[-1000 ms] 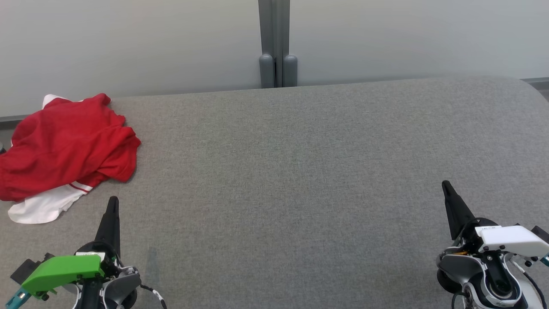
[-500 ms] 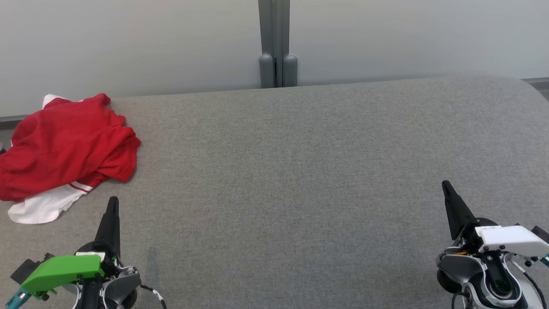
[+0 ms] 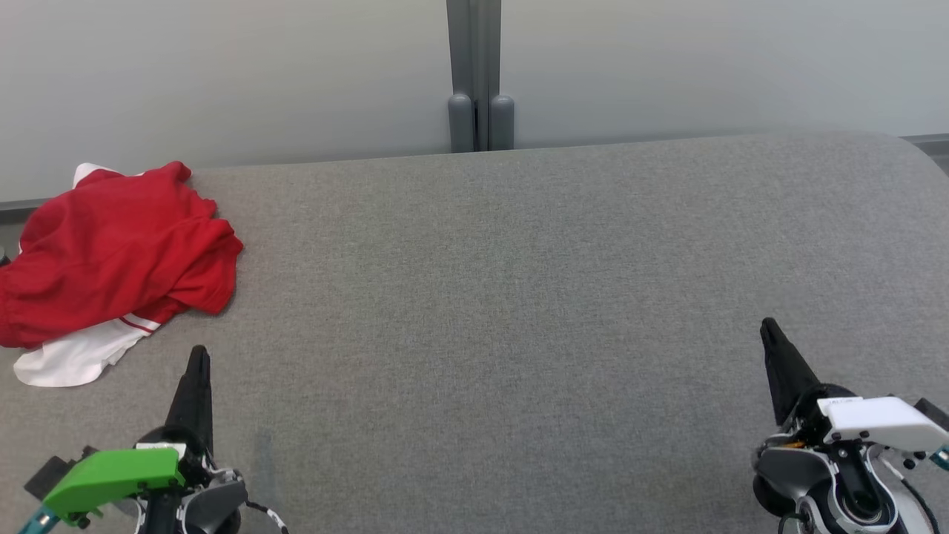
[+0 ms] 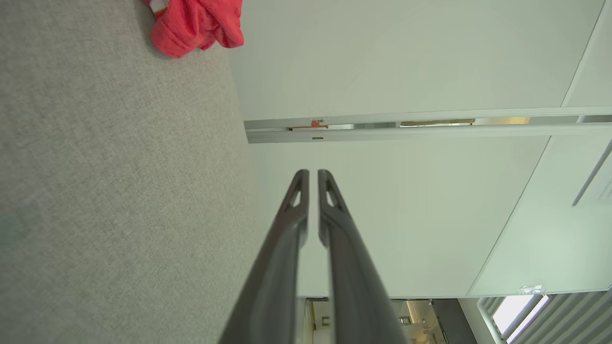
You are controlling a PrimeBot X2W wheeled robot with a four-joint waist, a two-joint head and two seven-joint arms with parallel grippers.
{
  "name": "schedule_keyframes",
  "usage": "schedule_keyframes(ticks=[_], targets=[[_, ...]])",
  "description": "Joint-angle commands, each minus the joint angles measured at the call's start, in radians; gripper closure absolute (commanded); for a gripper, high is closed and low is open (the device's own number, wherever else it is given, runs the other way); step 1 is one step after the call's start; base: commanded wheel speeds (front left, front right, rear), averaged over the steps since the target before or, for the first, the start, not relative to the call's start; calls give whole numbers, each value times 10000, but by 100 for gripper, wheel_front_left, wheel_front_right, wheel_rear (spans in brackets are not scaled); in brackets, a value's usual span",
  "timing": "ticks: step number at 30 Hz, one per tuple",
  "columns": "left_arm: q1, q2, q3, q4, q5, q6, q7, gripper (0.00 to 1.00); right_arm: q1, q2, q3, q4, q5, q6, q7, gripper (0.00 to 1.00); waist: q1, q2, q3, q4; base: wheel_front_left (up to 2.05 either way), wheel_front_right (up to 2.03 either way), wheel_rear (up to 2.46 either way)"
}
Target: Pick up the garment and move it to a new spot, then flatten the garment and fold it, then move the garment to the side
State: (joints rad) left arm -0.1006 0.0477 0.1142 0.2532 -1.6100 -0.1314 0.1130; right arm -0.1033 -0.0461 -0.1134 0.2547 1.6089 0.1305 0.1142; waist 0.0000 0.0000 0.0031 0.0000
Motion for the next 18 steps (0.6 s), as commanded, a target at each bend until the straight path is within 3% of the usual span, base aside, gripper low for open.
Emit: schedule_keyframes(ticks=[1, 18], targets=[[42, -10, -9, 45, 1, 0, -6, 0, 37, 15, 11, 53, -2, 0, -6, 0, 0, 0, 0, 0, 0, 0, 0], [531, -40, -644, -76, 810, 2, -739, 0, 518, 43, 291, 91, -691, -1, -744, 0, 0, 0, -133, 3, 0, 0, 0]])
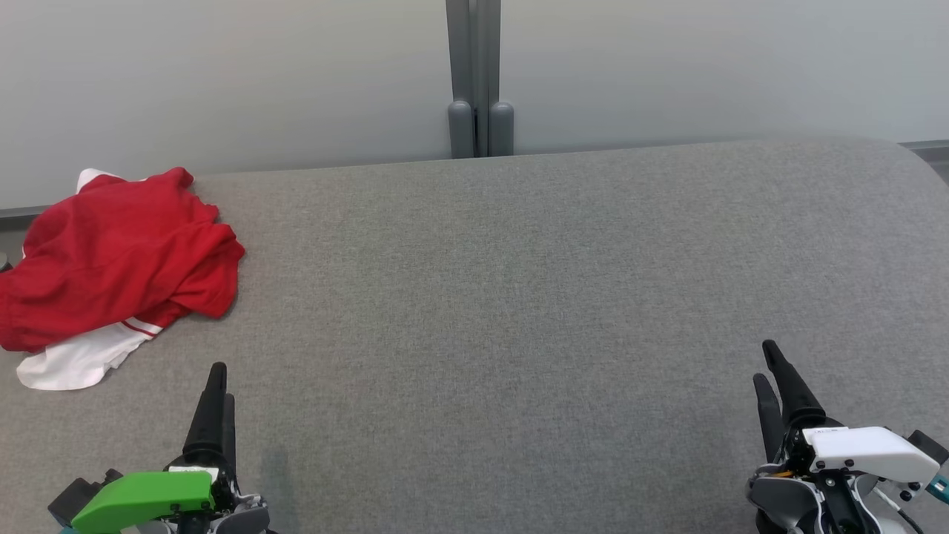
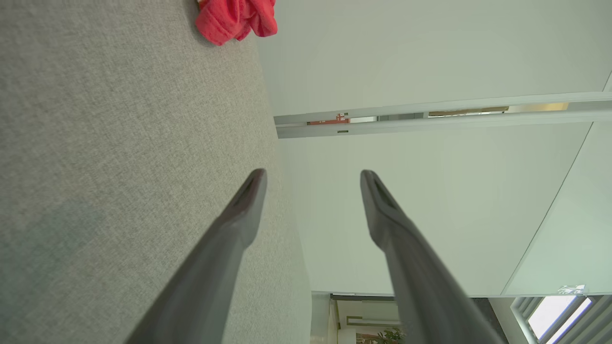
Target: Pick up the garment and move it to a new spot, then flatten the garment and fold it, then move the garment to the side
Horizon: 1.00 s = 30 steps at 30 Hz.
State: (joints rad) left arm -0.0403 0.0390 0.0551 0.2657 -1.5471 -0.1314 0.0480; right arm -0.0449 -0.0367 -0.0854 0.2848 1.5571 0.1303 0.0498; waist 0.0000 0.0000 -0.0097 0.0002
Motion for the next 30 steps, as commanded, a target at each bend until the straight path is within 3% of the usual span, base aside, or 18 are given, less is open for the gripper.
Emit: schedule_keyframes(ticks=[1, 30], targets=[[-61, 47, -75, -225, 294, 2, -127, 0, -53, -52, 4, -236, -281, 1, -138, 0, 0, 0, -13, 2, 0, 0, 0], [150, 82, -1168, -877, 5995, 989, -1243, 0, 294, -92, 450, -1269, -6221, 3, -1252, 0, 0, 0, -168, -15, 0, 0, 0]])
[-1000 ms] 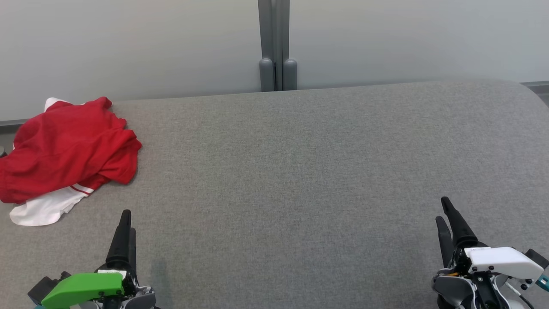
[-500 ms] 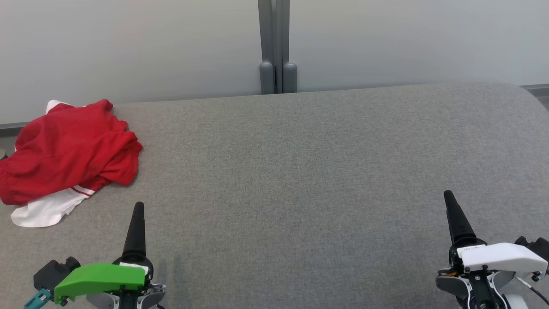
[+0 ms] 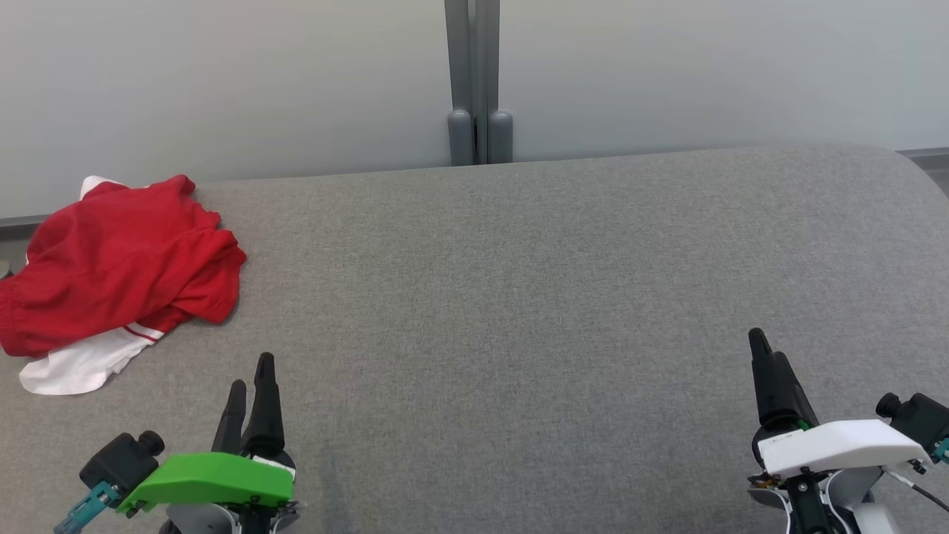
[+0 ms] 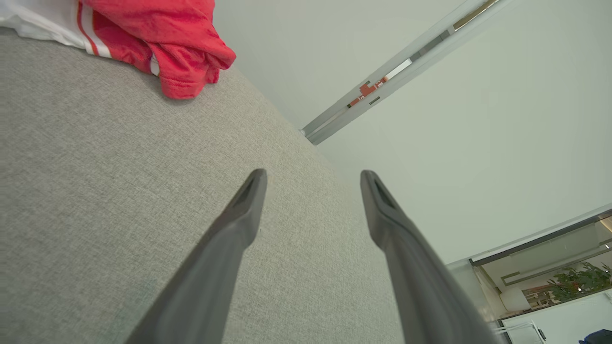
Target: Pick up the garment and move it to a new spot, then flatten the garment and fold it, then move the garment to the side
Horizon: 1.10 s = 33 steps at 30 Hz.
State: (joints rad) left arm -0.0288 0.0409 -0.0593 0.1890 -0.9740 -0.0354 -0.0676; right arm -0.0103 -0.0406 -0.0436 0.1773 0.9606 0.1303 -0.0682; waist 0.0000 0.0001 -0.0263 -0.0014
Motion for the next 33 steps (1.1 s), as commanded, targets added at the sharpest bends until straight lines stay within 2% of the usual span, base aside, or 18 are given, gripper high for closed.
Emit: schedule_keyframes(ticks=[1, 18, 33], targets=[[53, 65, -46, -93, 427, 60, -117, 0, -43, -55, 66, -213, -473, 3, -109, 0, 0, -1, -7, 3, 0, 0, 0], [268, 82, -294, 364, 2577, 345, -626, 0, 170, -74, 308, -138, -3245, 4, -622, 0, 0, -1, -74, 4, 0, 0, 0], [316, 96, -630, 575, 4098, 553, -1018, 0, 277, -86, 569, -122, -4940, 4, -1014, 0, 0, -1, -128, -2, 0, 0, 0]])
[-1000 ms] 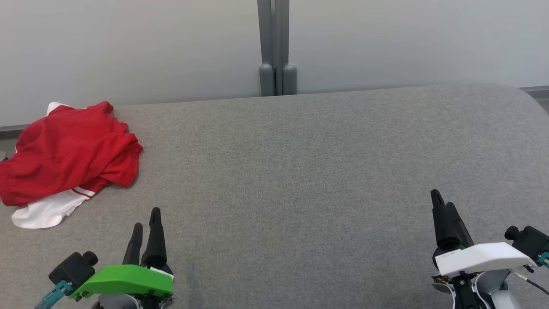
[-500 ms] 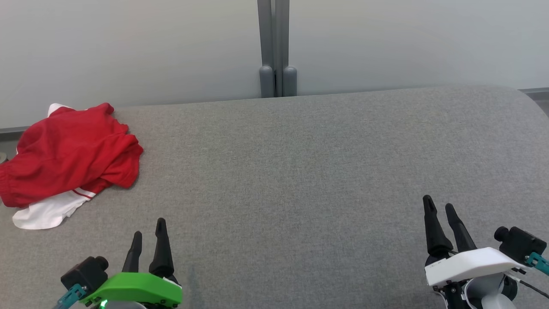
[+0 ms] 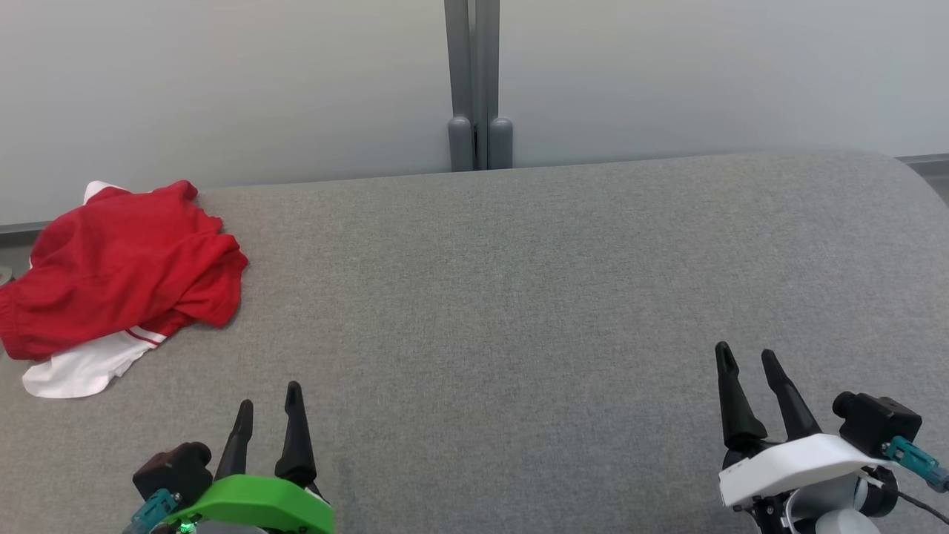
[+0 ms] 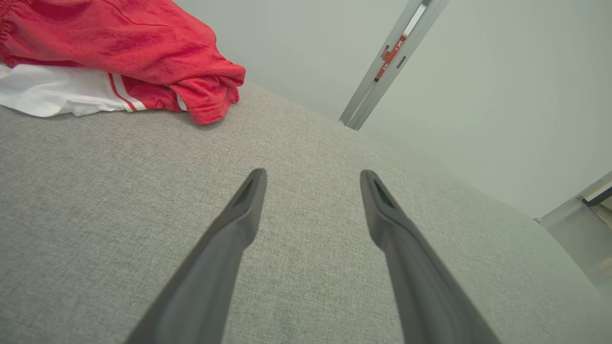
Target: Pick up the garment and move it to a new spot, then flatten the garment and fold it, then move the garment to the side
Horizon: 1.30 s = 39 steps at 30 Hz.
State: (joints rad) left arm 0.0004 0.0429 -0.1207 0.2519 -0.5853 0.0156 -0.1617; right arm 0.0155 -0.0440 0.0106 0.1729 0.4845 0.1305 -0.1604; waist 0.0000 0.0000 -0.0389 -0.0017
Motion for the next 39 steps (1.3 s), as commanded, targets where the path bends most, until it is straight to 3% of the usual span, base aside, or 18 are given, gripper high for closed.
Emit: schedule_keyframes(ticks=[1, 39], targets=[[33, 78, -45, -43, 305, 59, -101, 0, 28, -53, 46, -76, -311, 2, -124, 0, 0, 0, -10, 0, 0, 0, 0], [334, 101, -639, 651, 2773, 510, -887, 0, 392, -79, 186, -48, -3621, 2, -898, 0, 0, 0, -335, -16, 0, 0, 0]])
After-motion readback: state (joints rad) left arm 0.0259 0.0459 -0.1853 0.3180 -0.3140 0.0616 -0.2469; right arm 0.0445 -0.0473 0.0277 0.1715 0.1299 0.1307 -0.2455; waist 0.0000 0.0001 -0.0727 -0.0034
